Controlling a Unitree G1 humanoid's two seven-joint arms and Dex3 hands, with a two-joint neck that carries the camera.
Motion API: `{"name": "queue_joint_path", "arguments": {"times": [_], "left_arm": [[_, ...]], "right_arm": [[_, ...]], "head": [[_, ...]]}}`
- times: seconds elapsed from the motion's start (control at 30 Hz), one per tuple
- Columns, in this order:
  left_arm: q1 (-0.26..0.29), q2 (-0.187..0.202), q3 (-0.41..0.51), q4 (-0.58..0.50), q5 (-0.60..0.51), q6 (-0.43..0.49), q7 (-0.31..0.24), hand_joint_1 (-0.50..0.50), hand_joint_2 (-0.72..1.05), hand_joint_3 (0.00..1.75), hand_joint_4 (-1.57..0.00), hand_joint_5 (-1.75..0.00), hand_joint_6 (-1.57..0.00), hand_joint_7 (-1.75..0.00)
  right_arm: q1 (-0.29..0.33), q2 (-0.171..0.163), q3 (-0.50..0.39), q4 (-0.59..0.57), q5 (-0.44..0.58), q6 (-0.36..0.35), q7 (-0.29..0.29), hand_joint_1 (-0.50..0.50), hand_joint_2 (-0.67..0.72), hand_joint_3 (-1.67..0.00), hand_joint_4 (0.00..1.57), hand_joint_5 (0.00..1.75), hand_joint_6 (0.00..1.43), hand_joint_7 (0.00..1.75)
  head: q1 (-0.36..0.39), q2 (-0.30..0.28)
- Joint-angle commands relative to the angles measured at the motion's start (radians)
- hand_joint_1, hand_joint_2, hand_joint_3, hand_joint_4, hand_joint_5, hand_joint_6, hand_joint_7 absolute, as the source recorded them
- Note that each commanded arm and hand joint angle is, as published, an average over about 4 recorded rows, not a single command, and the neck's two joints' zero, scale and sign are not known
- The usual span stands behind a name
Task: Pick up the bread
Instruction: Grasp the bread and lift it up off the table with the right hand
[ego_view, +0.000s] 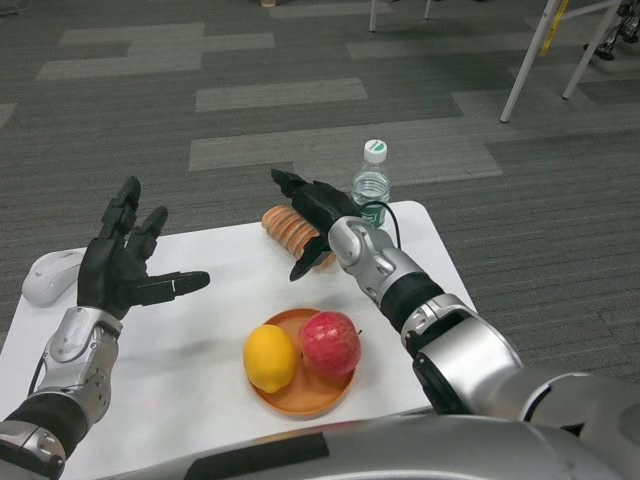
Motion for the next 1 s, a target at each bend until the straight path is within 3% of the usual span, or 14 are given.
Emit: {"name": "queue_joint_path", "arguments": {"times": [0.03,0.17,0.33,0.53,0.67,1.0], "left_arm": [[-0.015,0.002,-0.006,0.000,-0.008,-0.001,-0.004,0.50,0.52,0.04,0.00,-0.41,0.00,0.00],[-0.015,0.004,-0.016,0.001,-0.015,-0.001,-0.004,0.50,0.52,0.07,0.00,-0.41,0.00,0.00],[-0.015,0.008,-0.021,0.000,-0.017,-0.002,-0.004,0.50,0.52,0.09,0.00,-0.41,0.00,0.00],[-0.015,0.009,-0.025,0.000,-0.023,-0.004,-0.004,0.50,0.52,0.00,0.00,-0.41,0.00,0.00],[-0.015,0.009,-0.029,0.000,-0.027,-0.004,-0.004,0.50,0.52,0.09,0.00,-0.41,0.00,0.00],[-0.012,0.007,-0.034,-0.002,-0.027,-0.006,-0.004,0.50,0.49,0.00,0.00,-0.41,0.00,0.00]], "right_arm": [[-0.041,0.005,-0.007,0.020,-0.044,0.071,-0.016,-0.42,-0.35,-0.08,0.00,0.32,0.00,0.00],[-0.055,0.022,-0.004,0.047,-0.087,0.164,-0.016,-0.42,-0.35,-0.08,0.00,0.39,0.00,0.00],[-0.074,0.032,-0.004,0.095,-0.118,0.204,-0.019,-0.42,-0.35,-0.08,0.00,0.39,0.00,0.00],[-0.094,0.037,-0.004,0.165,-0.141,0.213,-0.028,-0.42,-0.35,-0.08,0.00,0.39,0.00,0.00],[-0.105,0.041,-0.003,0.204,-0.145,0.212,-0.036,-0.42,-0.35,-0.08,0.00,0.39,0.00,0.00],[-0.124,0.042,0.010,0.260,-0.145,0.207,-0.059,-0.42,-0.35,-0.08,0.00,0.39,0.00,0.00]], "head": [[-0.008,0.000],[-0.009,-0.001],[-0.003,-0.005],[0.007,-0.016],[0.008,-0.022],[0.017,-0.026]]}}
